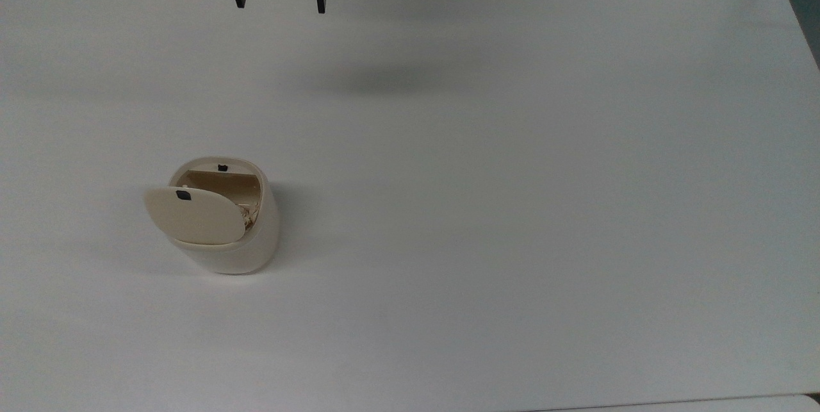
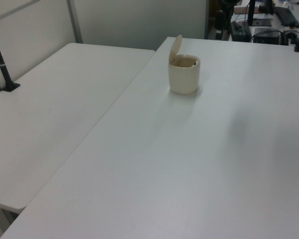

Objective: Close the trash bin

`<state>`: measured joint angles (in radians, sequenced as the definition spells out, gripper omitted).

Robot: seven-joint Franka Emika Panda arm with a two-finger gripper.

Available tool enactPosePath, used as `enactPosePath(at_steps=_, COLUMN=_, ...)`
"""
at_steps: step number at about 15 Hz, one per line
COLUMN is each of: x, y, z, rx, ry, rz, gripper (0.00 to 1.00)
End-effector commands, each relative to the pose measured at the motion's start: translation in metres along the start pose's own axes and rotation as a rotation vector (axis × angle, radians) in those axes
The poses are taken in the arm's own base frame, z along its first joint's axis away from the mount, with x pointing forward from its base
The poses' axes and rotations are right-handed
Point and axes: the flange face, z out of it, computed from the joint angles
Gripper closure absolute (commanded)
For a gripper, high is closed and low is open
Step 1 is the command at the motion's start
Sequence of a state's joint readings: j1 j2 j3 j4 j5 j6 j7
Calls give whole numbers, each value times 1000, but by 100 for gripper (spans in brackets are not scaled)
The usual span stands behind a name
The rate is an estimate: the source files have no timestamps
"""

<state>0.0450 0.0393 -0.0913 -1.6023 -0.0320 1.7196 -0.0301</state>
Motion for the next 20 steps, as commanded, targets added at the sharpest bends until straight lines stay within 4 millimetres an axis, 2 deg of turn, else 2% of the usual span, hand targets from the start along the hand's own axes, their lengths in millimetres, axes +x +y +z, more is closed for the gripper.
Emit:
enactPosePath(at_steps=1, x=-4, y=-1, z=-3, rx=20, ry=-4, rz=21, gripper=0)
enactPosePath(at_steps=5, x=1, y=6, z=-7, rx=42, ry=42, rz=112, gripper=0)
enactPosePath(at_steps=7, x=10, y=11, z=-7, rx=51, ry=84, rz=236, gripper=0)
enactPosePath(at_steps=9, x=26, y=16, z=-8, rx=75, ry=116, rz=402, gripper=4)
enactPosePath(at_steps=11, x=42, y=37, z=-8, rx=129, ry=129, rz=611, gripper=8)
enactPosePath(at_steps=12, x=48, y=42, z=-15, rx=157, ry=154, rz=686, gripper=8)
enactPosePath(at_steps=14, x=55, y=50, z=-29, rx=203, ry=229, rz=857, gripper=18)
enactPosePath(at_steps=15, x=57, y=52, z=-34, rx=223, ry=261, rz=929, gripper=19)
enactPosePath(at_steps=17, x=66, y=53, z=-39, rx=257, ry=317, rz=1039, gripper=34)
enactPosePath(at_steps=19, x=76, y=54, z=-40, rx=281, ry=358, rz=1078, gripper=50)
enactPosePath(at_steps=20, x=83, y=55, z=-37, rx=294, ry=382, rz=1094, gripper=68)
